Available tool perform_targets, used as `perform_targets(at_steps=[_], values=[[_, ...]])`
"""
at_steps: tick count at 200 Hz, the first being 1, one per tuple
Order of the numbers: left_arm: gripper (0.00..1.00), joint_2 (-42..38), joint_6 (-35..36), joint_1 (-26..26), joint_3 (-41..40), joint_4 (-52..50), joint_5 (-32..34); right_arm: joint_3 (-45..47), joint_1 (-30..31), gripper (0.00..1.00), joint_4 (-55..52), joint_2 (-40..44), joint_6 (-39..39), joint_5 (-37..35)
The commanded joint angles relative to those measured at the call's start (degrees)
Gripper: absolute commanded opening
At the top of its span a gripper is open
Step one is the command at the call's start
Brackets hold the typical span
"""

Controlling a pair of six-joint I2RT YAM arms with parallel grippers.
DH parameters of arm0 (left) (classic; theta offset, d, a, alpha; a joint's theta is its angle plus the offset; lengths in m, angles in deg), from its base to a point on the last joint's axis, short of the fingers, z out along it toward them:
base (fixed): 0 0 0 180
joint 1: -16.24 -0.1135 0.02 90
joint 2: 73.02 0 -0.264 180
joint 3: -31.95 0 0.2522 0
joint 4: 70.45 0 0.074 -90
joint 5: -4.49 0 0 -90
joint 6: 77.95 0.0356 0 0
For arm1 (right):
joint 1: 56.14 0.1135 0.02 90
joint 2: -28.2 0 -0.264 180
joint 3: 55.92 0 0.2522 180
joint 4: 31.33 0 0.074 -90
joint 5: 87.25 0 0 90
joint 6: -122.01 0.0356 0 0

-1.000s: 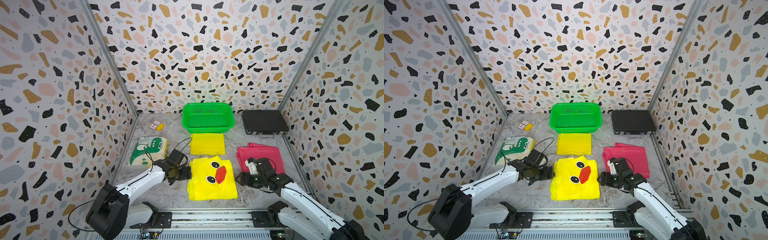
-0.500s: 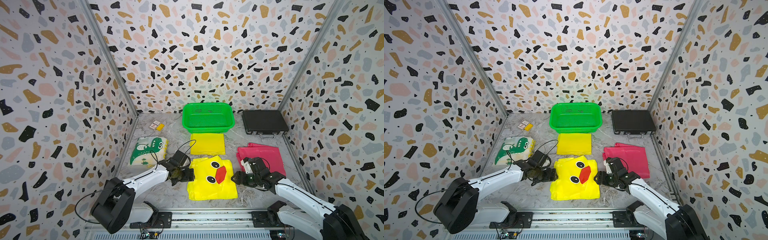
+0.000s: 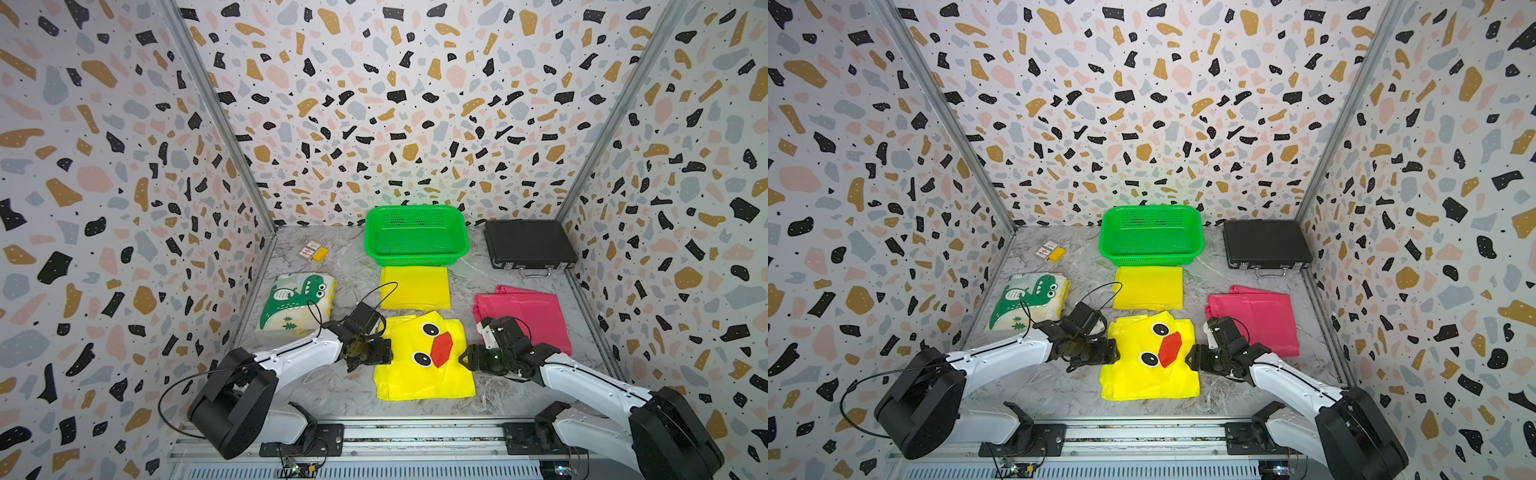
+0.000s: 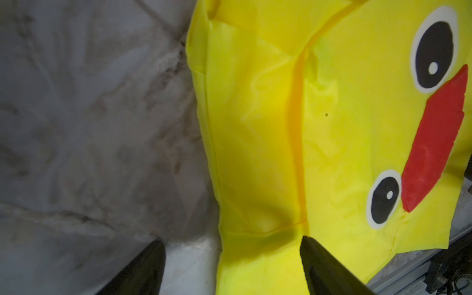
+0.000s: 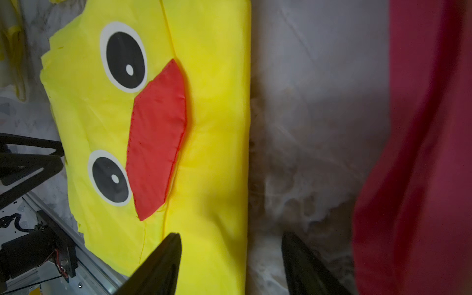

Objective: Put the folded raincoat in the basket
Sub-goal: Pick up the raincoat from the center of the board.

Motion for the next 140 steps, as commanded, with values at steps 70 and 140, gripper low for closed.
perform_targets(at_steps=[70, 140], values=[[0.72, 3.54, 0.06, 1.16, -1.92, 4.01, -1.83, -0.31, 3.14, 0.55, 0.42, -5.86, 0.72, -3.29], [0.23, 2.47, -0.05, 1.43, -1.13, 4.67, -1.63, -1.69, 3.89, 0.21, -0.38, -4.77, -0.86, -3.76]])
